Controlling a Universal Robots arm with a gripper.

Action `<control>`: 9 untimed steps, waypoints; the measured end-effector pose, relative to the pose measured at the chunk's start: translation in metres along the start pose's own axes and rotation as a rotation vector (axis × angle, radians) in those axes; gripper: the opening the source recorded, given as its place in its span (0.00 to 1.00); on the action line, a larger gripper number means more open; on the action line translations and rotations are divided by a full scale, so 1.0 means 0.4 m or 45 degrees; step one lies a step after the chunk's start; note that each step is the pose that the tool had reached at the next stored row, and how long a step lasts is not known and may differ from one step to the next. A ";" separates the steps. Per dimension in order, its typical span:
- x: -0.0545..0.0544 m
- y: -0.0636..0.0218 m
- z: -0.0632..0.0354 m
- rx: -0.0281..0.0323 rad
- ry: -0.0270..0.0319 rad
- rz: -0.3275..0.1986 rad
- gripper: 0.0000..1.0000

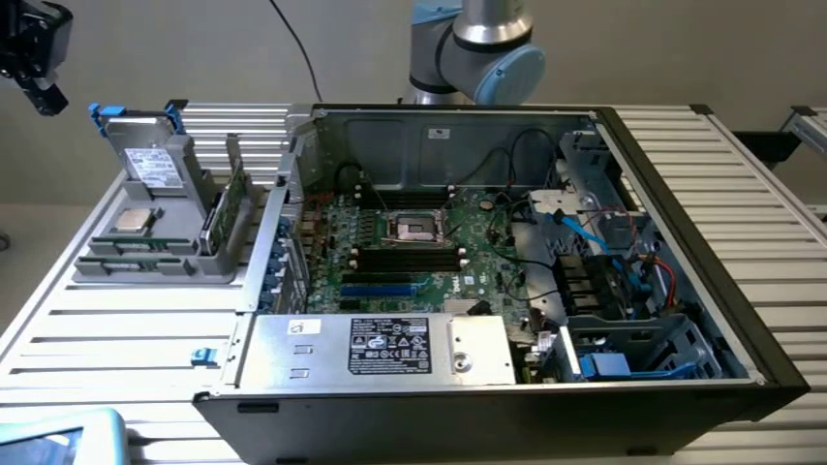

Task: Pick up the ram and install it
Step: 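Reach for the ram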

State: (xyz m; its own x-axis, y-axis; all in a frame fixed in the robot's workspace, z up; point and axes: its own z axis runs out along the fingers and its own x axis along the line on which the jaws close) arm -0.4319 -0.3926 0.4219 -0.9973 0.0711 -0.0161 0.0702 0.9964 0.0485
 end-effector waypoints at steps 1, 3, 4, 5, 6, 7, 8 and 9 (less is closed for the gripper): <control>0.000 0.000 0.004 0.0000 0.0000 0.000 0.11; 0.000 0.001 0.013 0.0001 0.0000 0.000 0.11; 0.001 0.001 0.018 0.0000 0.0000 0.000 0.11; 0.001 0.001 0.023 -0.0001 -0.0002 0.000 0.11; 0.001 0.002 0.027 0.0000 -0.0001 0.000 0.11; 0.001 0.003 0.032 0.0000 -0.0001 0.000 0.11; 0.001 0.002 0.037 -0.0002 -0.0003 0.000 0.11; 0.001 0.002 0.041 -0.0002 -0.0003 0.000 0.11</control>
State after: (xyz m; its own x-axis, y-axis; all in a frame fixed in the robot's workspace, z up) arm -0.4320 -0.3910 0.4055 -0.9973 0.0711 -0.0163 0.0702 0.9963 0.0486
